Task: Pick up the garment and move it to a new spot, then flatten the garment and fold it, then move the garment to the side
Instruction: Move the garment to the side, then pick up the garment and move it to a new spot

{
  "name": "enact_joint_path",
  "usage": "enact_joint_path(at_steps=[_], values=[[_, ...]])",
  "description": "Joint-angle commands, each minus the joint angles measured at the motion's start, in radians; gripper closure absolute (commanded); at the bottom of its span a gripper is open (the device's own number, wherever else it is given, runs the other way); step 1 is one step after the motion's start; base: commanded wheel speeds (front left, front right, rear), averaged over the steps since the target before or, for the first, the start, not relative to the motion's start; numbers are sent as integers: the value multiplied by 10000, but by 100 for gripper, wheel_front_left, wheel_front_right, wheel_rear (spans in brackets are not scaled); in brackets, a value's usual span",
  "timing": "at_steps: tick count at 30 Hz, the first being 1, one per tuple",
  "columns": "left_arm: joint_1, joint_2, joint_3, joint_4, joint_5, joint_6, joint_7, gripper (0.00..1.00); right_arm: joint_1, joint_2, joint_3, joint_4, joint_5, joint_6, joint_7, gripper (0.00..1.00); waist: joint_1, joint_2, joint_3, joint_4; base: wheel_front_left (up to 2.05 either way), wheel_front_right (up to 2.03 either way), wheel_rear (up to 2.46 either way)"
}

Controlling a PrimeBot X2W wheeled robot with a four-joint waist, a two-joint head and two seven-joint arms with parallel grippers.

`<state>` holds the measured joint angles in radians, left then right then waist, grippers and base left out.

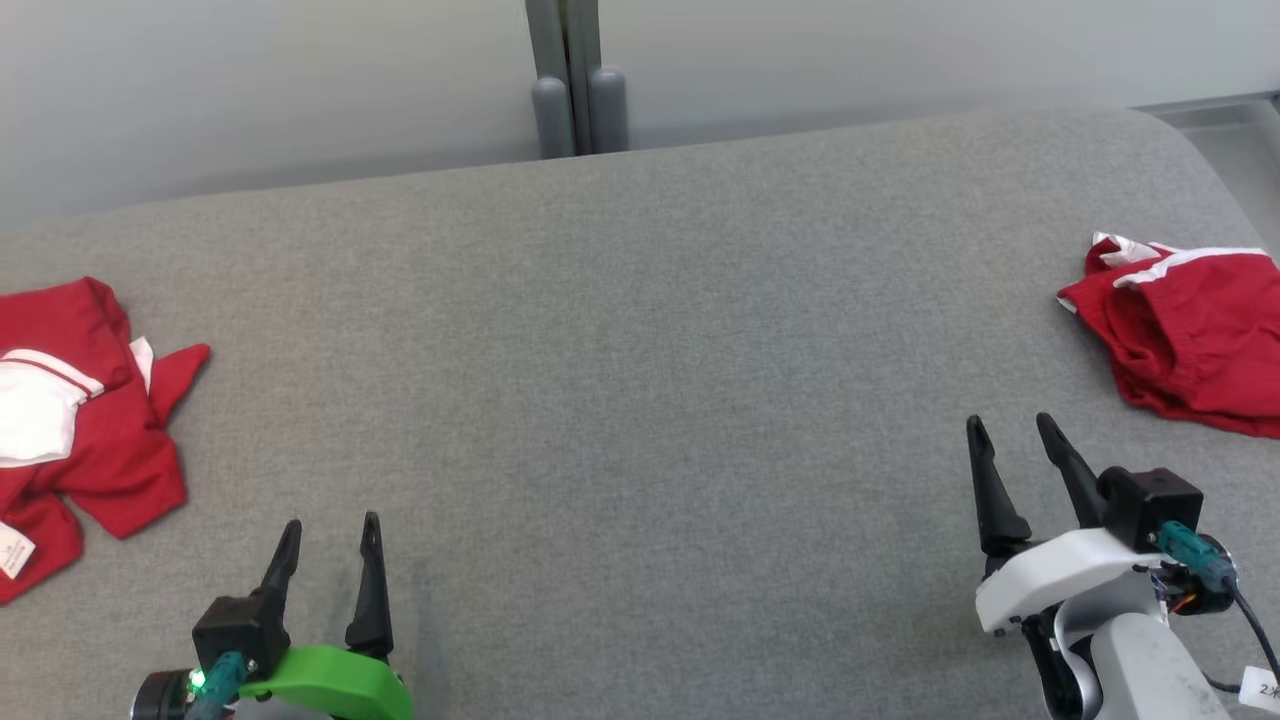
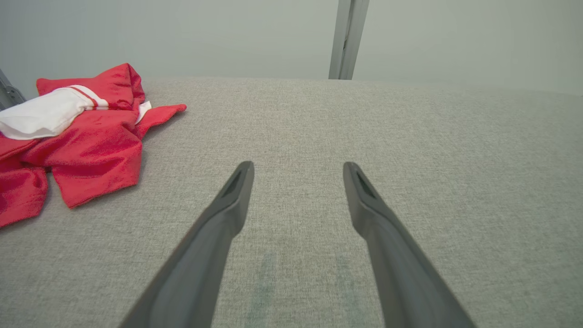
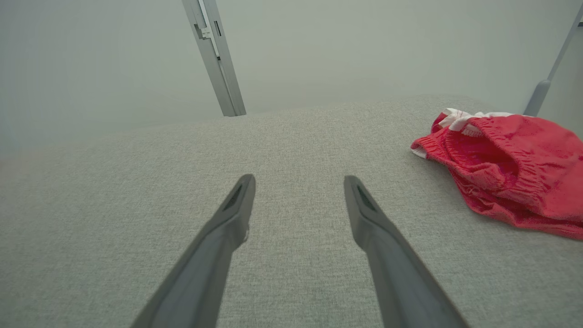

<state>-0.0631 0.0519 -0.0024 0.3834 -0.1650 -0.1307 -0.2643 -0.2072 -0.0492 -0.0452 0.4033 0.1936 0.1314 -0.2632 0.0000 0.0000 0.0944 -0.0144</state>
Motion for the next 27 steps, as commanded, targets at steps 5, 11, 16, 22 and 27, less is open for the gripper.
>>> enact_joint_path(at_steps=[5, 11, 16, 22, 27], values=[[497, 1, 27, -22, -190, 132, 2, 0, 347, -41, 217, 206, 107, -15, -18, 0, 0, 0, -370, 217, 0, 0, 0], [284, 3, 73, -12, -414, 248, 2, 0, 307, -36, 420, 174, 0, -15, -19, 0, 0, 0, -200, 693, 0, 0, 0], [11, 12, 234, 148, -600, 475, 2, 0, 123, -36, 699, 138, 30, -15, -18, 0, 0, 0, 70, 1521, 0, 0, 0], [-202, 10, 459, 367, -695, 573, 2, 0, -43, -38, 965, 216, 5, -15, -18, 0, 0, 0, 352, 2926, 0, 0, 0], [-222, 6, 706, 560, -838, 629, 2, 0, -295, -38, 1159, 394, -99, -15, -18, 0, 0, 0, 565, 4071, 0, 0, 0]])
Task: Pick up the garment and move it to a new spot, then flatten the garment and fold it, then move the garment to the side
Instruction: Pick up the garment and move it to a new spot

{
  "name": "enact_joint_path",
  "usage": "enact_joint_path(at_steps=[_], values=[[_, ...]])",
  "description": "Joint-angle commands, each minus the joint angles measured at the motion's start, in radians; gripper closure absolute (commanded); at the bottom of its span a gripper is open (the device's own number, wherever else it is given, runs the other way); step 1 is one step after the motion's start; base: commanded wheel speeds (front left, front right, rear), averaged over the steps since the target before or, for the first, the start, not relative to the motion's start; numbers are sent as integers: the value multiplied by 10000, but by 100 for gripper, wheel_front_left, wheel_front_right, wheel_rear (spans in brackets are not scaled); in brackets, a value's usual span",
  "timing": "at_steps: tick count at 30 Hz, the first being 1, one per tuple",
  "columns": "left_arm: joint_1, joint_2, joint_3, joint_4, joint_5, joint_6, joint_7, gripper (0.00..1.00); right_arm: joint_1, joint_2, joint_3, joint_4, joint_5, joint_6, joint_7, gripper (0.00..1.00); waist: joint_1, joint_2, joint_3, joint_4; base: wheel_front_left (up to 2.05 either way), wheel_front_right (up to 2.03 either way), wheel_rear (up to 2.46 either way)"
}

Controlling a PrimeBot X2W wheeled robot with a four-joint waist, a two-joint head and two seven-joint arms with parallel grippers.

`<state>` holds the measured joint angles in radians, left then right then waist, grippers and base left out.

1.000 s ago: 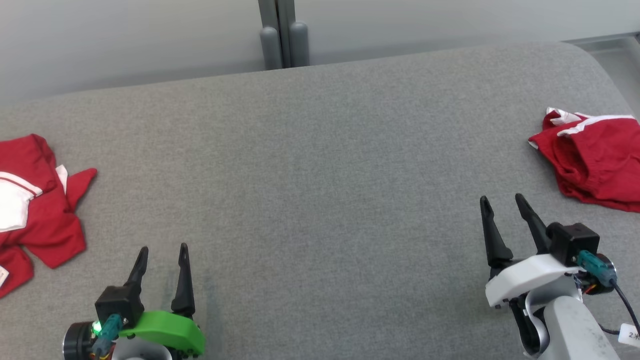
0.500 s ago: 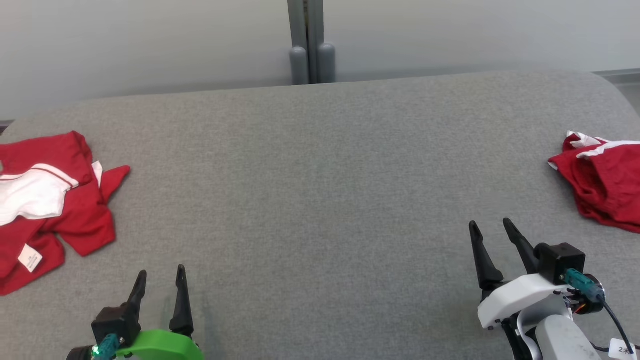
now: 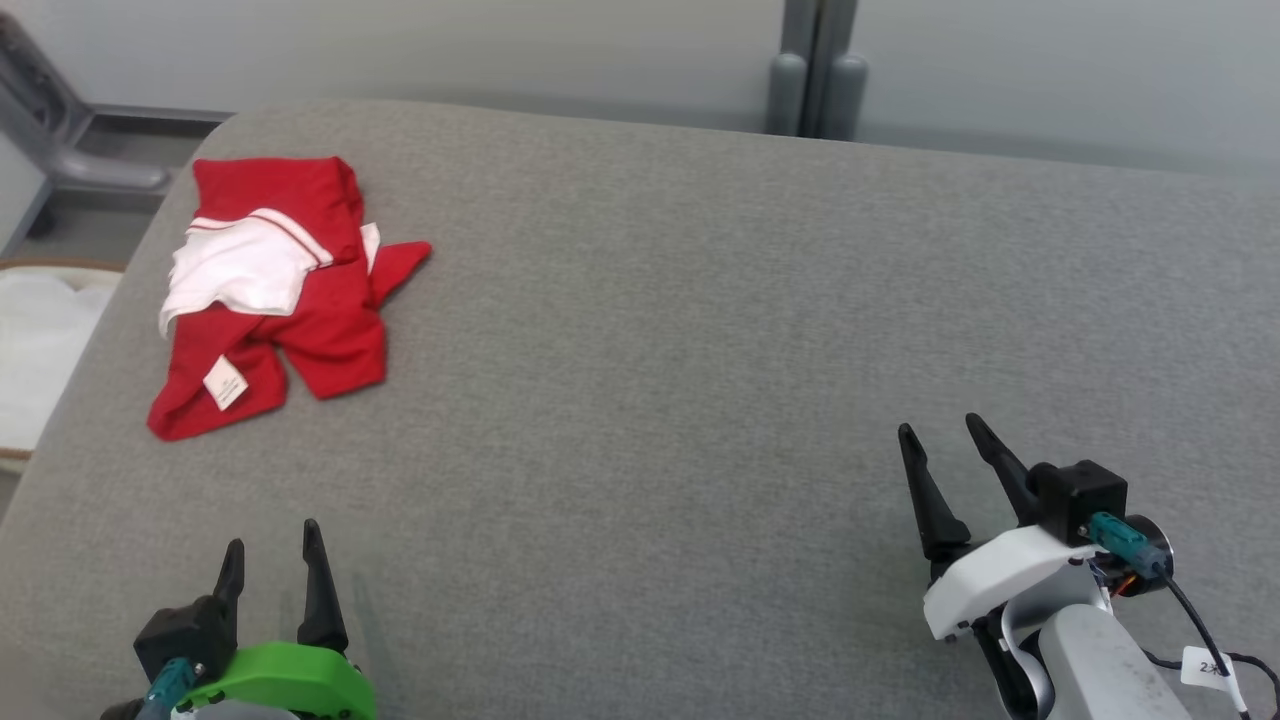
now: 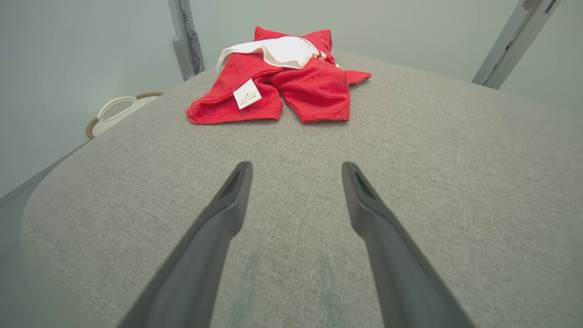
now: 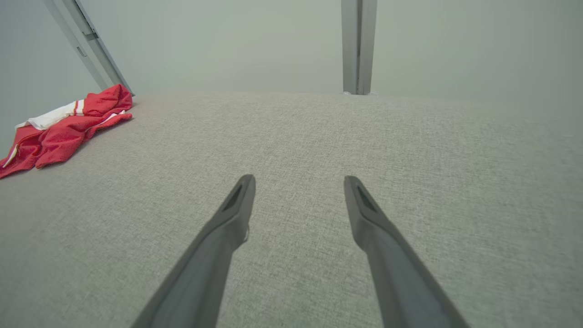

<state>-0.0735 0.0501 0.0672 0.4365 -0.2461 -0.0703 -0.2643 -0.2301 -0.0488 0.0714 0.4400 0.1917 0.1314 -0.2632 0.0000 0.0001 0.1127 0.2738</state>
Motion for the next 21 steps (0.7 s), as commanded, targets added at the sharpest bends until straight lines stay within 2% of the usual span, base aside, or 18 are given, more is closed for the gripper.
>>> enact_joint_path(at_steps=[1, 6, 11, 16, 21], values=[[-104, 22, 82, 54, -71, 34, 2, 0, -116, -42, 86, 59, -109, -15, -18, 0, 0, -1, 410, 1351, 0, 0, 0], [-48, 25, 169, 463, -461, -121, 2, 0, -321, -45, 303, 247, -134, -15, -18, 0, 0, -1, 543, 2193, 0, 0, 0], [-106, 20, 247, 676, -601, -199, 2, 0, -541, -53, 493, 423, -206, -15, -18, 0, 0, -1, 689, 2551, 0, 0, 0], [-563, 20, 314, 865, -761, -470, 0, 0, -768, -54, 704, 351, -294, -15, -18, 0, 0, -1, 1022, 2393, 0, 0, 0], [-1630, 215, 426, 1136, -808, -617, 2, 0, -1135, -54, 907, 80, -562, -15, -18, 0, 0, -1, 1727, 1892, 0, 0, 0]])
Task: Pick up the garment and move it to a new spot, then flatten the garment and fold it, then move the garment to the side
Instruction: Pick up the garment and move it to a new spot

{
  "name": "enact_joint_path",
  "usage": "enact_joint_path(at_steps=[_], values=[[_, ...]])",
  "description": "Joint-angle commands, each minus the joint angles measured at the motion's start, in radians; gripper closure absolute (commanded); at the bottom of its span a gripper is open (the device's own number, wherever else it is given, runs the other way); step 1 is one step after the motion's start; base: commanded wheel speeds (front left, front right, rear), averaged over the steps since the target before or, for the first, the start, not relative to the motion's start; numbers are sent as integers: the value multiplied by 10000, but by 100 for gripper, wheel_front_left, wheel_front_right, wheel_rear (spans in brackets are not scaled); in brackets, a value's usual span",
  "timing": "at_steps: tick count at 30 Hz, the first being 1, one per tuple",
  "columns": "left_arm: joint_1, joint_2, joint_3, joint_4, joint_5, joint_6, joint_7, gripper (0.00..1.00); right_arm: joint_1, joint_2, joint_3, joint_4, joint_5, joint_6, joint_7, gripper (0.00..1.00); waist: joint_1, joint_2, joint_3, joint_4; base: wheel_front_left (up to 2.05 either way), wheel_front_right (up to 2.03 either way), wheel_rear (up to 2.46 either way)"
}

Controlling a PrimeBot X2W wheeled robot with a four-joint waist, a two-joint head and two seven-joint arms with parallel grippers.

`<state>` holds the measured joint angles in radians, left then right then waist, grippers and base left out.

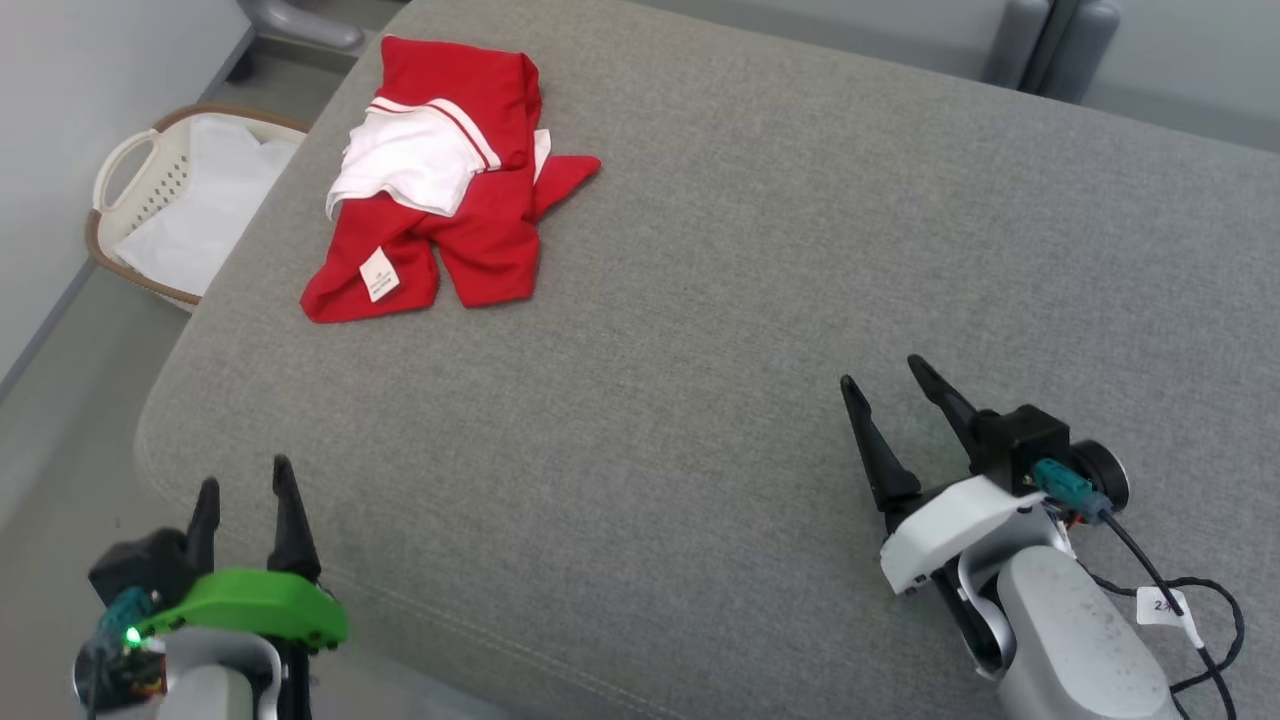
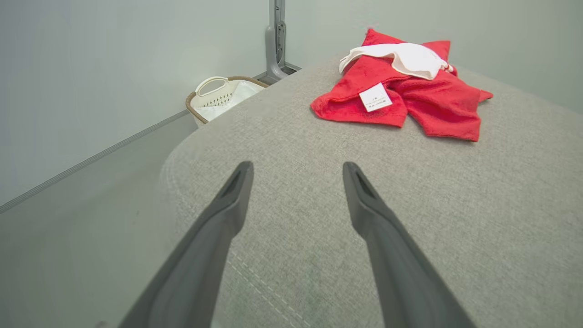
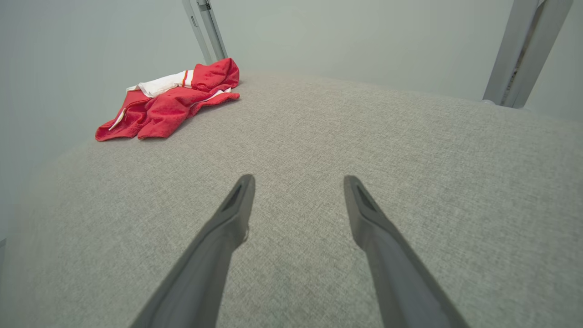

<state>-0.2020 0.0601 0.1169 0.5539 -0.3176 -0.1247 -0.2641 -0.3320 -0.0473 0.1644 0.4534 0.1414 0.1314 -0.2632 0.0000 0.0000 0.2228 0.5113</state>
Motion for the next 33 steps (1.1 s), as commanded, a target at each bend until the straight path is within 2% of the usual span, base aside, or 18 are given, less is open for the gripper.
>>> enact_joint_path(at_steps=[1, 6, 13, 20, 24, 27, 30, 33], values=[[-613, 222, -204, -29, -211, -66, 0, 0, -193, -70, 13, -109, -108, -15, -18, 0, 0, 0, 783, -594, 0, 0, 0], [-2083, 1227, -1065, 153, -1047, -57, -2, 0, -631, -67, 141, -406, -395, -15, -18, 0, 0, 0, 1565, -1130, 0, 0, 0], [-4285, 2967, -2837, 777, -2386, -57, 0, 0, -1299, -67, 420, -869, -716, -15, -18, 0, 0, 0, 2674, -1915, 0, 0, 0], [-6191, 4235, -4908, 2257, -3734, -57, 109, 0, -1725, -73, 571, -1052, -840, -17, -8, 0, 0, 0, 3535, -2562, 0, 0, 0], [-6904, 4639, -5947, 3085, -4344, -51, 428, 0, -1765, -145, 591, -1001, -869, -20, 0, 0, 0, 0, 3837, -2861, 0, 0, 0], [-7236, 4738, -6332, 3886, -4887, -47, 804, 0, -1709, -217, 576, -858, -1020, -29, 46, 0, 0, 0, 3993, -3015, 0, 0, 0], [-7329, 4620, -6591, 4574, -5374, -47, 1253, 0, -1648, -282, 449, -803, -1130, -35, 65, 0, 0, 0, 4045, -3113, 0, 0, 0], [-7294, 4581, -6848, 4939, -5653, -47, 1146, 0, -1577, -314, 296, -775, -1157, -54, 75, 0, 0, 0, 4000, -3150, 0, 0, 0]])
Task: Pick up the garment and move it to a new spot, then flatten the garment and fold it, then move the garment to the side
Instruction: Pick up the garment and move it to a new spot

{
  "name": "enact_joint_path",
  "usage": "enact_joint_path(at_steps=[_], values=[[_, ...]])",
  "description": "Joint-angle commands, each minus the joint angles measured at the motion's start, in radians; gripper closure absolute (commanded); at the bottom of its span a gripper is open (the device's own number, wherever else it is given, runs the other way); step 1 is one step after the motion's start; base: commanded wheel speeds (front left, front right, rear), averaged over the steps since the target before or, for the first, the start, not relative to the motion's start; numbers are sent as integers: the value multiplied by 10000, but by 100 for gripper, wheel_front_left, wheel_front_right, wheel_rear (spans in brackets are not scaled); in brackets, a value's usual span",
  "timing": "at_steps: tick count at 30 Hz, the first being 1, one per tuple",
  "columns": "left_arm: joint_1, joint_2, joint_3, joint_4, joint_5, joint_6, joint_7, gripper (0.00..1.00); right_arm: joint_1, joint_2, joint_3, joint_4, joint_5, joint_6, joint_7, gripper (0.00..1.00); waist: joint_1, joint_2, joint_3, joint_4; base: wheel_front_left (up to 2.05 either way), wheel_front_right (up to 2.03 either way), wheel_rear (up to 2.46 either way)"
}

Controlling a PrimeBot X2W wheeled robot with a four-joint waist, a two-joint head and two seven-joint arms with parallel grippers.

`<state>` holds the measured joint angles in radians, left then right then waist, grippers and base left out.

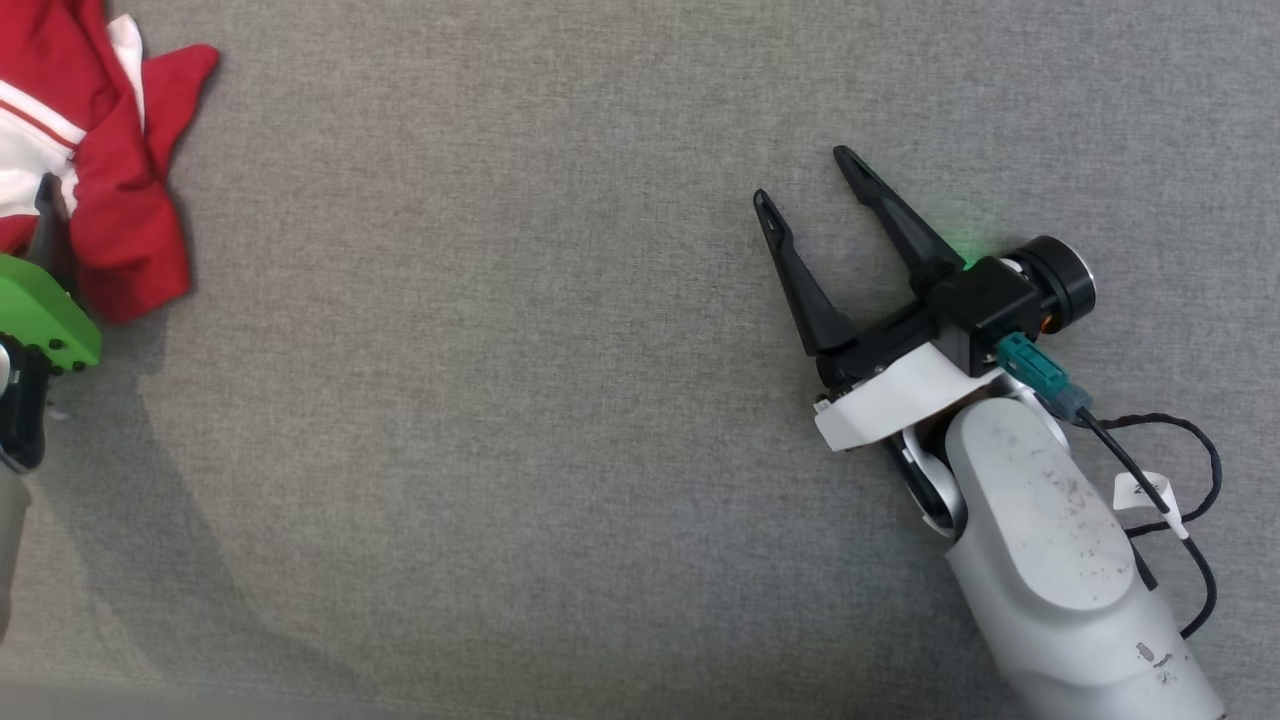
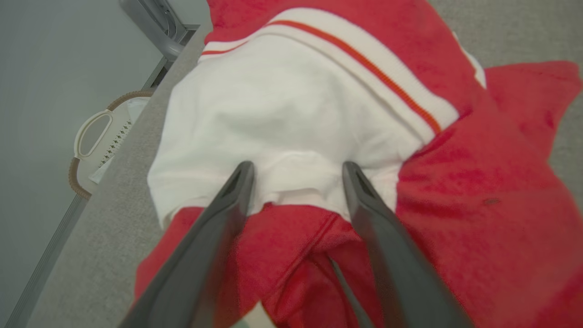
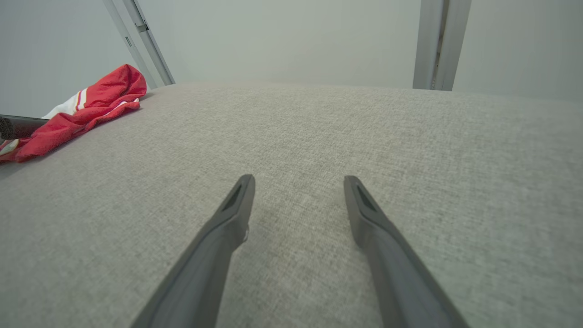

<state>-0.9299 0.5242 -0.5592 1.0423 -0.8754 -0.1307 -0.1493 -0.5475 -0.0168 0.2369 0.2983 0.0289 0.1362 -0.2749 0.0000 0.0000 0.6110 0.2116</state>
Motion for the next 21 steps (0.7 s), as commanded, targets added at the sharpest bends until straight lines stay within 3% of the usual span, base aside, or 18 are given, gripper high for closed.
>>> enact_joint_path(at_steps=[1, 9, 14, 21], values=[[5, -47, -218, 105, -80, 11, -168, 100, 618, -625, -472, 793, -21, -102, 194, 0, 0, 0, 63, -143, 0, 0, 0], [-586, 290, -418, -110, 194, 12, -1153, 100, 1006, -529, -467, 849, 322, -97, 191, 0, 0, 0, -885, 48, 0, 0, 0], [-761, 513, 675, -1921, 1252, 12, -1155, 100, 1214, -393, -468, 726, 717, -67, 144, 0, 0, 0, -1764, 11, 0, 0, 0], [-247, -160, 1558, -4906, 2527, 12, -1160, 100, 1674, -367, -586, 533, 1276, -65, 107, 0, 0, 0, -2799, -563, 0, 0, 0]])
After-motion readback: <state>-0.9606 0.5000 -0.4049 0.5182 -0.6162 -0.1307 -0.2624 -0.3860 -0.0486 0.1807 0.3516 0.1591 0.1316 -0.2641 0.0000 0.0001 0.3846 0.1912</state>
